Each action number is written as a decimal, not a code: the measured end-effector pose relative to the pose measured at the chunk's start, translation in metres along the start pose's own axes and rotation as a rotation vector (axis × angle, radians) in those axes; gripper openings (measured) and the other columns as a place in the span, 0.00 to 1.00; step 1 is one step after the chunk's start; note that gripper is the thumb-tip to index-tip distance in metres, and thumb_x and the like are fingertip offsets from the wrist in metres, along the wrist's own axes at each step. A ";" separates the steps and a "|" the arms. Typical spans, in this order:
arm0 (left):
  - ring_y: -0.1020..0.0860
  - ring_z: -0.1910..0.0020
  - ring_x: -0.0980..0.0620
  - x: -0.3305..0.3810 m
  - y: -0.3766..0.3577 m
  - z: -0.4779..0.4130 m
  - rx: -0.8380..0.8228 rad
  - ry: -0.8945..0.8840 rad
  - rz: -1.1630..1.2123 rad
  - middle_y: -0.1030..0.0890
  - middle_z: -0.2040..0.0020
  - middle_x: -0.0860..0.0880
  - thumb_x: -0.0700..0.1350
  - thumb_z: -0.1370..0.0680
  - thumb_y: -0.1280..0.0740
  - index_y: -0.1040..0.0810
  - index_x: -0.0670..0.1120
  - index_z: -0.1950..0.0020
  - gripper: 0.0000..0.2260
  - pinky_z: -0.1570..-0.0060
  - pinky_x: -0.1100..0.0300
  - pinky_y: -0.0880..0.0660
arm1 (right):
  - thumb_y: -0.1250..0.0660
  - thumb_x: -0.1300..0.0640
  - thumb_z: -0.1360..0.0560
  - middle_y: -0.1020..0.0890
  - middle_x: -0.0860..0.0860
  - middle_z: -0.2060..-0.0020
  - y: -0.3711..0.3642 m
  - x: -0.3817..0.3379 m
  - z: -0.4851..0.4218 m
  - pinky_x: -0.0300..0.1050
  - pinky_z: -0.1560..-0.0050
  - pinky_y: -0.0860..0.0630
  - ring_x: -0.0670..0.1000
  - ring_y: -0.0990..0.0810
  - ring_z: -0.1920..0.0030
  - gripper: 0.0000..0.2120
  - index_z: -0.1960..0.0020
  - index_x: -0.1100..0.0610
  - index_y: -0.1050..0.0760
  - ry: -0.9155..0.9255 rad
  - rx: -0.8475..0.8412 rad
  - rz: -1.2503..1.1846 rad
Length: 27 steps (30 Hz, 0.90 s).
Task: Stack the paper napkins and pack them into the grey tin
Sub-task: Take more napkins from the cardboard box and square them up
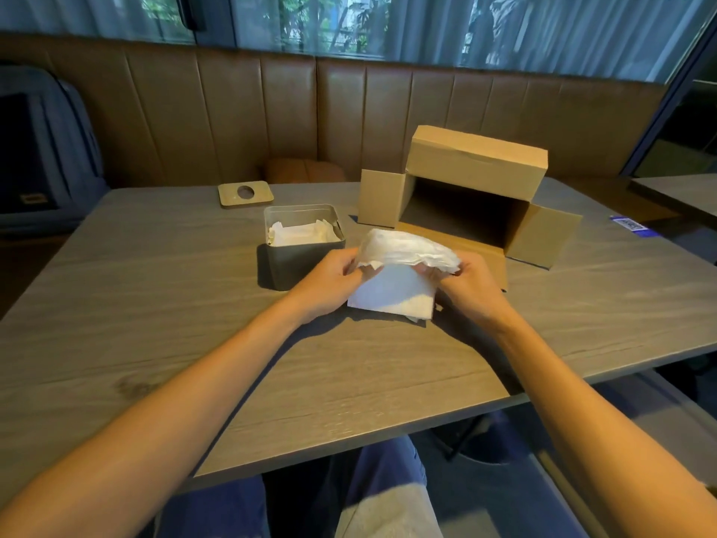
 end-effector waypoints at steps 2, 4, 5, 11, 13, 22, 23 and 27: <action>0.23 0.37 0.55 0.016 0.005 0.003 0.018 -0.187 -0.006 0.19 0.41 0.56 0.41 0.17 0.37 0.23 0.48 0.32 0.14 0.43 0.68 0.26 | 0.31 0.65 0.22 0.14 0.51 0.57 0.007 -0.025 0.000 0.39 0.55 0.19 0.53 0.16 0.52 0.07 0.44 0.62 0.17 0.179 0.063 0.158; 0.27 0.31 0.58 0.031 0.010 0.009 0.011 -0.354 -0.020 0.20 0.37 0.57 0.33 0.18 0.38 0.24 0.51 0.32 0.19 0.35 0.66 0.30 | 0.29 0.67 0.24 0.14 0.52 0.50 0.011 -0.048 0.000 0.44 0.48 0.18 0.50 0.16 0.46 0.10 0.43 0.62 0.17 0.423 0.069 0.302; 0.30 0.29 0.59 0.034 0.012 0.011 0.012 -0.415 -0.073 0.22 0.34 0.57 0.31 0.20 0.38 0.24 0.52 0.31 0.22 0.31 0.64 0.32 | 0.27 0.66 0.25 0.15 0.54 0.46 0.010 -0.053 0.002 0.48 0.46 0.19 0.52 0.16 0.43 0.12 0.41 0.62 0.17 0.524 0.048 0.357; 0.39 0.22 0.54 -0.012 0.000 0.028 -0.249 -0.514 -0.677 0.30 0.25 0.54 0.33 0.22 0.32 0.27 0.56 0.27 0.28 0.25 0.45 0.37 | 0.21 0.63 0.32 0.18 0.47 0.39 -0.001 -0.017 0.029 0.45 0.41 0.23 0.47 0.25 0.36 0.25 0.38 0.50 0.19 0.603 -0.171 0.891; 0.38 0.23 0.55 -0.015 0.001 0.032 -0.245 -0.531 -0.708 0.29 0.25 0.54 0.35 0.22 0.31 0.29 0.57 0.26 0.28 0.25 0.45 0.36 | 0.21 0.65 0.33 0.19 0.48 0.38 -0.007 -0.006 0.036 0.45 0.39 0.24 0.46 0.26 0.35 0.26 0.37 0.52 0.19 0.580 -0.235 0.911; 0.18 0.52 0.50 0.011 0.019 0.018 0.145 -0.316 -0.145 0.16 0.51 0.48 0.46 0.22 0.28 0.20 0.50 0.42 0.09 0.53 0.54 0.23 | 0.34 0.59 0.19 0.17 0.50 0.43 -0.005 -0.040 0.012 0.43 0.44 0.20 0.47 0.18 0.41 0.14 0.34 0.58 0.25 0.341 0.066 0.239; 0.18 0.54 0.49 0.012 0.020 0.017 0.158 -0.315 -0.116 0.16 0.54 0.47 0.45 0.22 0.28 0.19 0.49 0.46 0.05 0.56 0.55 0.24 | 0.32 0.59 0.20 0.17 0.48 0.43 -0.007 -0.041 0.010 0.43 0.44 0.20 0.46 0.18 0.41 0.14 0.35 0.56 0.24 0.338 0.037 0.224; 0.19 0.52 0.57 0.012 0.022 0.016 0.152 -0.395 -0.214 0.16 0.54 0.51 0.42 0.23 0.27 0.16 0.47 0.48 0.05 0.53 0.51 0.22 | 0.28 0.66 0.25 0.13 0.49 0.52 -0.017 -0.044 0.008 0.34 0.52 0.22 0.52 0.15 0.50 0.11 0.45 0.55 0.16 0.435 -0.019 0.541</action>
Point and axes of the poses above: each hand's wrist, its own z-axis away from the middle knuckle, its own y-axis out of the back of the hand, x = y × z, the point moved 7 cm from there along -z, towards the middle knuckle
